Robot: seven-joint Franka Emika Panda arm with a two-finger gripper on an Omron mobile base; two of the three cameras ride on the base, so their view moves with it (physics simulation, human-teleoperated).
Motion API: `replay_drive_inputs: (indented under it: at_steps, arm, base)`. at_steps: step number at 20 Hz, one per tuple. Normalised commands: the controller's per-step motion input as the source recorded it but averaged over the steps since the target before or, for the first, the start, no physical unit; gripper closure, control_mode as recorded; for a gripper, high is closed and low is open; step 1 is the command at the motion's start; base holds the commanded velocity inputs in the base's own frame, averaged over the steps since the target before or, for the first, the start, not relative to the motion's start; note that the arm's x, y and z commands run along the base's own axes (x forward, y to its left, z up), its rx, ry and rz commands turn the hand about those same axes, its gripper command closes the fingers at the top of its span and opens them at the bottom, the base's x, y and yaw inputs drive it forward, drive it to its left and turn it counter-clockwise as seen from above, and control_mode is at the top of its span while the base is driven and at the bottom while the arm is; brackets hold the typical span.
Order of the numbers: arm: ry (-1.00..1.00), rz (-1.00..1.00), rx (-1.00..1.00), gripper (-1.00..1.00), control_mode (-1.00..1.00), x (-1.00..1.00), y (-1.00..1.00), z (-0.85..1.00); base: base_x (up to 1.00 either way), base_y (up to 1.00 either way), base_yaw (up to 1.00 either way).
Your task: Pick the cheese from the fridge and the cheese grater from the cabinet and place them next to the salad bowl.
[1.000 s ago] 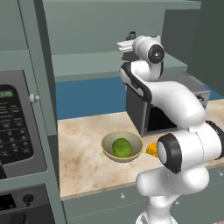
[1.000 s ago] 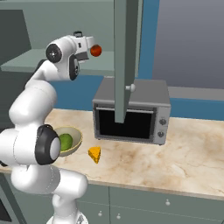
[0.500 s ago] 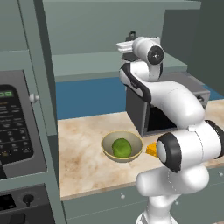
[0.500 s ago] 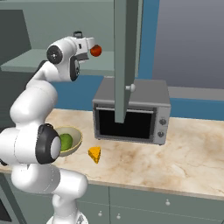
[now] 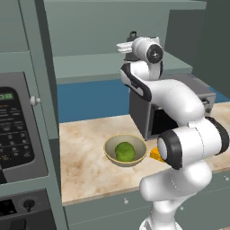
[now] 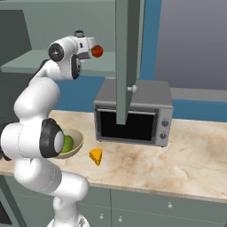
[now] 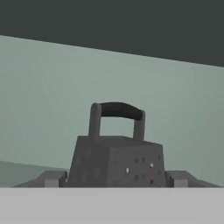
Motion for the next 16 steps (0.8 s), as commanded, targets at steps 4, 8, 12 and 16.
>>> replay_drive_inputs:
  at_steps: [4, 8, 12, 16]
  arm:
    - [-0.12, 0.00, 0.00, 1.00, -1.00, 0.00, -0.31, 0.11]
    - [-0.07, 0.00, 0.00, 1.00, -1.00, -0.09, -0.13, 0.01]
    - [-0.04, 0.00, 0.00, 1.00, -1.00, -0.35, 0.00, 0.00]
    - [-0.01, 0.00, 0.00, 1.00, -1.00, -0.48, 0.00, -0.10]
  base:
    - [0.00, 0.00, 0.00]
    - [0.00, 0.00, 0.00]
    - [0.00, 0.00, 0.00]
    - [0.00, 0.00, 0.00]
